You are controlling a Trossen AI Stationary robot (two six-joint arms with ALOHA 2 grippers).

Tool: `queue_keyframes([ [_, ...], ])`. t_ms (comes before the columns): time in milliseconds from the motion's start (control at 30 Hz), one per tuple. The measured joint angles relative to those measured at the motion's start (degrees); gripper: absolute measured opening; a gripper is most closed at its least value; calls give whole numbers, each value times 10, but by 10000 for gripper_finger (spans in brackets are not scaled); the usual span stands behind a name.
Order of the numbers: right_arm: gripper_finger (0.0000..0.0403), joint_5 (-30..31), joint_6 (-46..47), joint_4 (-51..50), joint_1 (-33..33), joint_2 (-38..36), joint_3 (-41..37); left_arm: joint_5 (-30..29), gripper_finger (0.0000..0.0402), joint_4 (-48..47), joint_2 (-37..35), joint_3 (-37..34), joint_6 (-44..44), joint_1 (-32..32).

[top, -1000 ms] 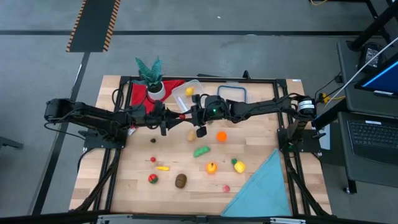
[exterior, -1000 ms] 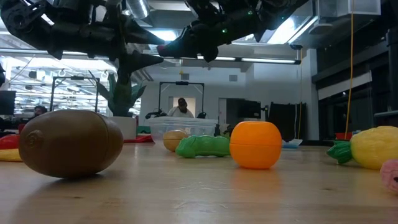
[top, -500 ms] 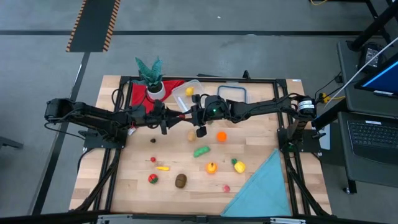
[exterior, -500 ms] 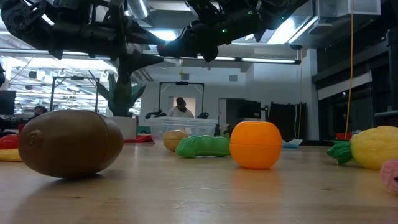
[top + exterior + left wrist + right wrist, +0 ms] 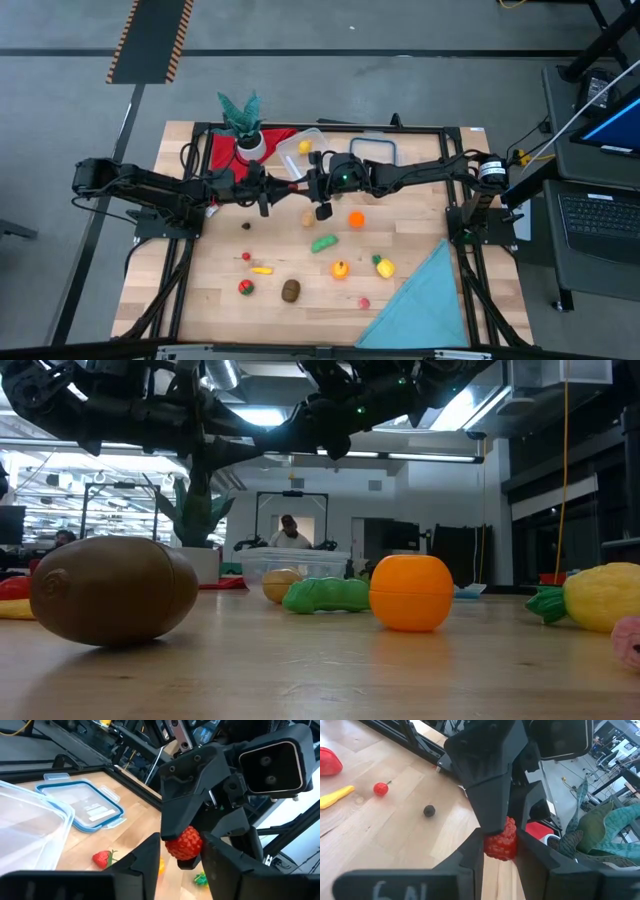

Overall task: Pick and placing Produce into tupperware
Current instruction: Put the raspberry into the transparent bin

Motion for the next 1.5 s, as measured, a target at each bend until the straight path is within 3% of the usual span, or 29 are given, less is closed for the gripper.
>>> queue_keyframes([
  [200,90,2,-2,-2,0,0,0,6,69,-2,0,0,2,0],
  [533,92,2,-2,-2,0,0,-1,11,68,-2,0,0,21,0],
  [833,162,-3,3,-3,1,0,0,21,60,-3,0,0,36,0],
  [1000,192,1,3,-7,0,0,0,33,2,5,-1,0,38,-1],
  [1100,208,14,3,-6,0,0,0,32,3,5,0,0,42,0],
  [1200,220,40,3,-6,0,0,0,42,3,12,0,0,45,0],
  [1500,228,42,17,-56,0,0,0,47,1,13,0,0,46,0],
])
